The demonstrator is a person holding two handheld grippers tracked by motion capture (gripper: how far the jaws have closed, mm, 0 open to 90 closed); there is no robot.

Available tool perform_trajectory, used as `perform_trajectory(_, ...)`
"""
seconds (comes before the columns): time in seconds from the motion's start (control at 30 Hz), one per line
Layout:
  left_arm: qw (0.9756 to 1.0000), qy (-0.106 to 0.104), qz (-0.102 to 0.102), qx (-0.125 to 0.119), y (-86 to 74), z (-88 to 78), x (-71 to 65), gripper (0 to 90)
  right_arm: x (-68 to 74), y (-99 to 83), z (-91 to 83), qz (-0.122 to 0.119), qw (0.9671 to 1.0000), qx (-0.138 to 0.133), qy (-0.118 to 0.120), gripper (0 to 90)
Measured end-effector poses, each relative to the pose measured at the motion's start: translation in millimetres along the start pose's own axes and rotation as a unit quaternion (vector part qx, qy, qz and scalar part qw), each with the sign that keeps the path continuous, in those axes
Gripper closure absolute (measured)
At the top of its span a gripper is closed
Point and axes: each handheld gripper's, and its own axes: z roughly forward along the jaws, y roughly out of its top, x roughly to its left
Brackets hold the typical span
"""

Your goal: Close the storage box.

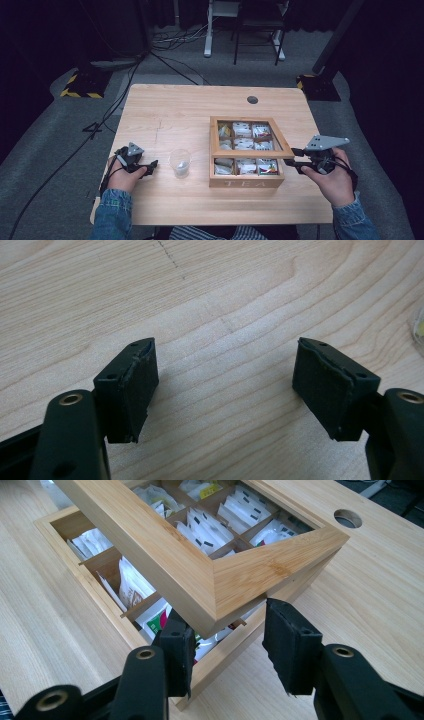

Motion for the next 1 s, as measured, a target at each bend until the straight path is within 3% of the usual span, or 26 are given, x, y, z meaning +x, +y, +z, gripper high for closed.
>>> perform_trajectory(1.0, 1.0, 0.001, -0.001, -0.001, 0.0, 0.2, -0.4, 26.6, 7.7, -9.0, 14.4, -0.008, 0.997, 0.069, 0.035, 57.2)
